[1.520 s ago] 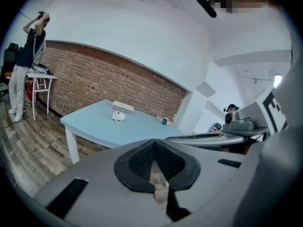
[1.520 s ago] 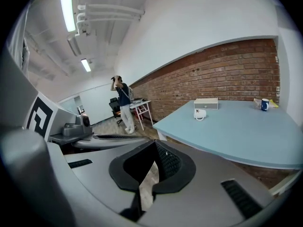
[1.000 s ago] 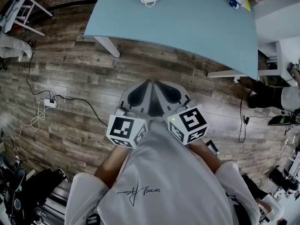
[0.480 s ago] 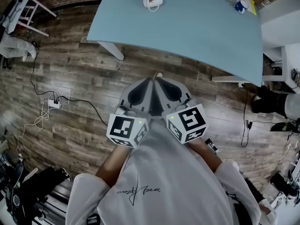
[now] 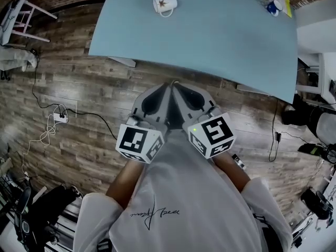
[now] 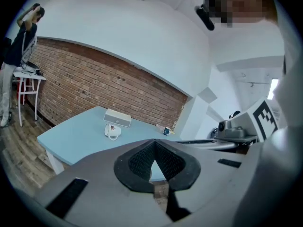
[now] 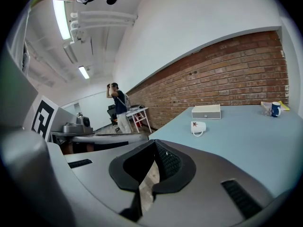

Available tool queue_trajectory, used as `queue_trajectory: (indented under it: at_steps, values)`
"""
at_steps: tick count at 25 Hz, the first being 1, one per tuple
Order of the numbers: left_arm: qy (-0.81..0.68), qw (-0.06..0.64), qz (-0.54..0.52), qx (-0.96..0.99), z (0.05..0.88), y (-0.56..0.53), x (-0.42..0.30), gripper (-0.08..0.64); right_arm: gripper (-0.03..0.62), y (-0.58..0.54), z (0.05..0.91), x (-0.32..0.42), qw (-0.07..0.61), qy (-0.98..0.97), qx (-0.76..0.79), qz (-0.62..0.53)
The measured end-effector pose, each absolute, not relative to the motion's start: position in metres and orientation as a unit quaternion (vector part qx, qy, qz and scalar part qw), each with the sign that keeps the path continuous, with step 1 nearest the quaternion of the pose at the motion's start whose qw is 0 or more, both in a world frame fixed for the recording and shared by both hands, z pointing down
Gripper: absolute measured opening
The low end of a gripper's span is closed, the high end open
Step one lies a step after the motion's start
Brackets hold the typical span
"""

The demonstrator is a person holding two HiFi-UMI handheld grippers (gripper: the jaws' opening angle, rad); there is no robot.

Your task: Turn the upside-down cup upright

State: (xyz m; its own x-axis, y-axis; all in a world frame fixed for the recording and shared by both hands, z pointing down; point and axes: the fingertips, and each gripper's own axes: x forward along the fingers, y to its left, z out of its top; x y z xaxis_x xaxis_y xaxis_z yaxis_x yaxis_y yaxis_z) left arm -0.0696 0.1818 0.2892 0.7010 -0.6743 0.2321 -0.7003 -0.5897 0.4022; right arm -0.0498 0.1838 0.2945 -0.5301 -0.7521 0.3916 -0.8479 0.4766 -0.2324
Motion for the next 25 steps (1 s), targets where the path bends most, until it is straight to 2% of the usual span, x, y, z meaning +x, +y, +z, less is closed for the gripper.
queue_trajectory:
  at_steps: [9, 25]
  values:
    - [-0.384, 0.249, 0.046, 0.888, 0.299, 0.136, -0.051, 0.008, 0.02, 0.138, 0.304, -0.033, 0.127, -0.856, 0.452, 0.215]
    - [-0.404, 0.225, 0.05, 0.885, 0.294, 0.083, -0.025, 0.008, 0.02, 0.079, 0.298, -0.008, 0.107, -0.878, 0.425, 0.192]
